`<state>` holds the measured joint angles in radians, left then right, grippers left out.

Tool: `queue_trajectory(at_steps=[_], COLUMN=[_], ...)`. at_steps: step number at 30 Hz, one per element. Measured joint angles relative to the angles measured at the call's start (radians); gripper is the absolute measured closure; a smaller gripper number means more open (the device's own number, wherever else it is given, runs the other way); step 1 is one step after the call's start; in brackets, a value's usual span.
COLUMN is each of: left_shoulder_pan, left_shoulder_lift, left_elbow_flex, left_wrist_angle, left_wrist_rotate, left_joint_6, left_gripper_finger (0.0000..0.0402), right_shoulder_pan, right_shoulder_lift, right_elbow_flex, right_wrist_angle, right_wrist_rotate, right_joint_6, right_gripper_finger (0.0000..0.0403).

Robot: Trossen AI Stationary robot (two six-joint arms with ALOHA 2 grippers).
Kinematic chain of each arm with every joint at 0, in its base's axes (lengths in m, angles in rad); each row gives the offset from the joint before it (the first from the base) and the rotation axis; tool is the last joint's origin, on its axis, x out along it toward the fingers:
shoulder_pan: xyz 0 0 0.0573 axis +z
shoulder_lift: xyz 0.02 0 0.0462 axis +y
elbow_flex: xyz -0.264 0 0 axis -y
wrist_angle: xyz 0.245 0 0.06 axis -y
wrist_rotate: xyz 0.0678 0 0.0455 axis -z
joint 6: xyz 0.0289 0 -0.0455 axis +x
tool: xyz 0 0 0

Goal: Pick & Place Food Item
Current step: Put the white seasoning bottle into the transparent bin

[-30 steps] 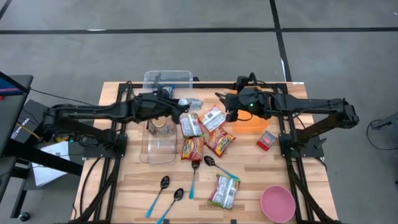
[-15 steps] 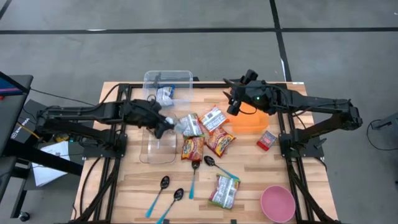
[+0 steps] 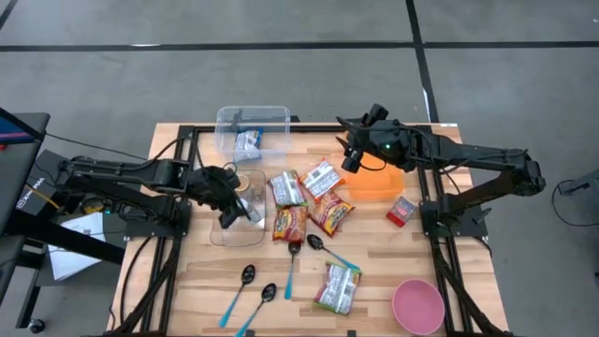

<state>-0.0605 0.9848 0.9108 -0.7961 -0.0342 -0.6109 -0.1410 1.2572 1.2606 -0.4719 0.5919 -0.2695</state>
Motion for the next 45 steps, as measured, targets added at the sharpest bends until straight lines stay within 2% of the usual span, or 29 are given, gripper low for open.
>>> queue_trajectory(at_steps=[12, 19, 28, 34, 42, 45], left_shoulder_pan=[-0.005, -0.005, -0.001, 0.043, 0.117, 0.136], left_shoulder_lift=[0.010, 0.107, 0.257, 0.315, 0.336, 0.335], left_elbow_flex=[0.000, 0.000, 0.000, 0.000, 0.000, 0.000], left_wrist_angle=[-0.119, -0.120, -0.011, 0.022, 0.067, 0.067], left_wrist_rotate=[0.004, -0.001, -0.030, -0.036, -0.037, -0.005], left_joint_6=[0.004, 0.030, 0.060, 0.096, 0.191, 0.280], left_gripper_finger=[0.0198, 0.0198, 0.0198, 0.0198, 0.0198, 0.0198], right_shoulder_pan=[0.000, 0.000, 0.001, 0.001, 0.001, 0.001], right_shoulder_lift=[0.000, 0.000, 0.001, 0.001, 0.001, 0.001], right_elbow_flex=[0.000, 0.000, -0.001, -0.001, -0.001, -0.001], right_wrist_angle=[-0.001, -0.004, -0.007, -0.007, -0.008, -0.011], right_wrist_rotate=[-0.015, -0.016, -0.016, -0.016, -0.016, -0.016], right_joint_6=[0.020, 0.034, 0.035, 0.053, 0.053, 0.053], right_gripper_finger=[0.0159, 0.0159, 0.0159, 0.0159, 0.0159, 0.0159])
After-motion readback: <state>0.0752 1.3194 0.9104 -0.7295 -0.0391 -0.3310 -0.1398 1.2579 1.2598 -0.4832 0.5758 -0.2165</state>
